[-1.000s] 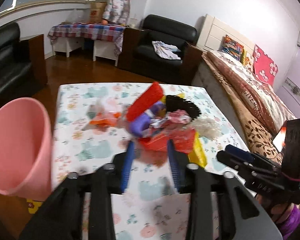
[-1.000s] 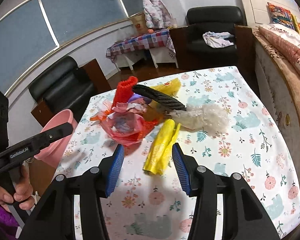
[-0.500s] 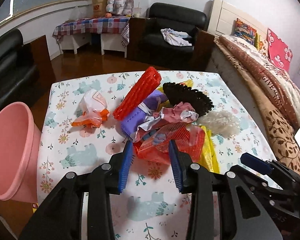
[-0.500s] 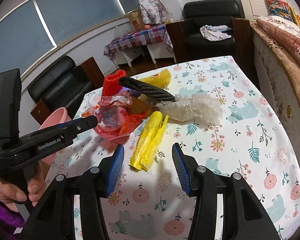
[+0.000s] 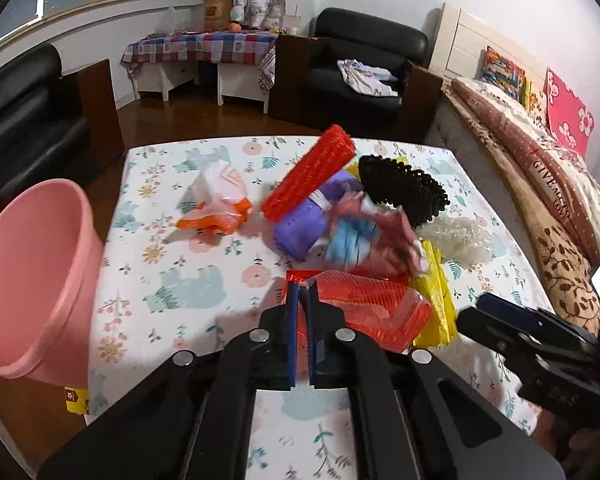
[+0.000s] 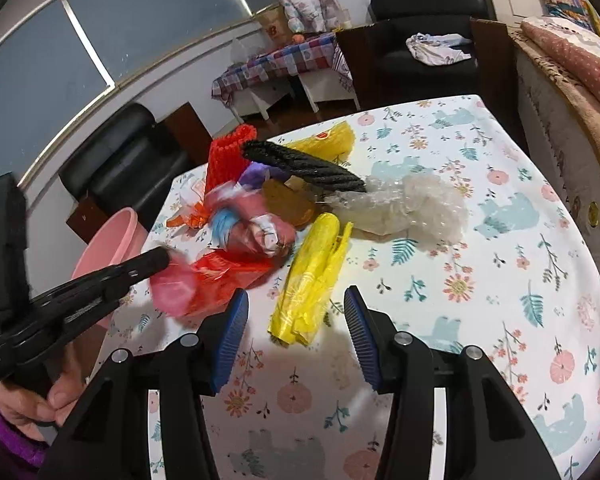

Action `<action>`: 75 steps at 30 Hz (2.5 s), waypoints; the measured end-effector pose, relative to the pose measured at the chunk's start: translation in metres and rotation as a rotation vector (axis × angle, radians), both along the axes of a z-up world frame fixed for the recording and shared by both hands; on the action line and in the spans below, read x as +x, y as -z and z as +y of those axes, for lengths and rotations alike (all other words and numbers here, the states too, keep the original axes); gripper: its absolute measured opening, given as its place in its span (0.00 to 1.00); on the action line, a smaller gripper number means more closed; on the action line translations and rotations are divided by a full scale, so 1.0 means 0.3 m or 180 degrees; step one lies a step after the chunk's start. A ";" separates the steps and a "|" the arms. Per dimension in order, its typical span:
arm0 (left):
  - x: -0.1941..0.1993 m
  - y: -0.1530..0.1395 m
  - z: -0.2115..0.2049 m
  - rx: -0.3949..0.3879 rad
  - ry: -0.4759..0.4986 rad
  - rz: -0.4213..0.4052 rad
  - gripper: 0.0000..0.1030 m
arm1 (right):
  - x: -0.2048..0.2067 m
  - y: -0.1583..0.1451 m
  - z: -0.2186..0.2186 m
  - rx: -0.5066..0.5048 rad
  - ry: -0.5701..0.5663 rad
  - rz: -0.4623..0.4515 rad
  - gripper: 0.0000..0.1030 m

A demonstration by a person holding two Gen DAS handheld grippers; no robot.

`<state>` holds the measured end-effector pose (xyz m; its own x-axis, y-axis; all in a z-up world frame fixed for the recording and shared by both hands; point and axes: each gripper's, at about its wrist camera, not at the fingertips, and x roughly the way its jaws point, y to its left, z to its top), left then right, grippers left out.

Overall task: Collect trash
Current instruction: 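Close the right tool on the yellow plastic bag while the left tool holds the red mesh, then carry the red mesh and yellow bag over the pink bin and open both tools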

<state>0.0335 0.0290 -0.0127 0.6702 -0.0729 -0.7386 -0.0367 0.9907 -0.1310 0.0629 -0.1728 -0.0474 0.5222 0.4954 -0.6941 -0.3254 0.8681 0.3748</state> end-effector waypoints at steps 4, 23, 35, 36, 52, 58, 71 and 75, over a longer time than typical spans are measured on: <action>-0.051 -0.020 0.041 -0.0009 -0.0045 -0.0089 0.01 | 0.026 0.019 0.040 -0.0094 0.0029 0.0069 0.48; -0.162 -0.071 0.127 -0.0176 -0.0132 -0.0296 0.01 | 0.014 0.044 0.055 -0.0354 0.0250 0.0130 0.11; -0.212 -0.111 0.179 -0.0208 -0.0249 -0.0455 0.01 | -0.096 -0.110 0.009 -0.0183 0.0289 -0.0330 0.11; -0.218 -0.117 0.190 -0.0204 -0.0281 -0.0477 0.01 | -0.099 -0.122 0.016 -0.0156 0.0263 -0.0363 0.11; -0.322 -0.180 0.469 -0.0017 -0.0957 -0.0708 0.01 | -0.089 -0.215 0.387 -0.0021 -0.0641 -0.0520 0.11; -0.349 -0.174 0.584 0.0041 -0.1214 -0.0675 0.01 | -0.072 -0.224 0.573 0.0048 -0.0979 -0.0454 0.11; -0.359 -0.114 0.717 0.0188 -0.1550 -0.0588 0.01 | -0.044 -0.183 0.940 0.0050 -0.1552 -0.0326 0.12; -0.357 -0.102 0.745 0.0194 -0.1575 -0.0537 0.01 | -0.033 -0.157 1.004 0.0019 -0.1594 -0.0276 0.13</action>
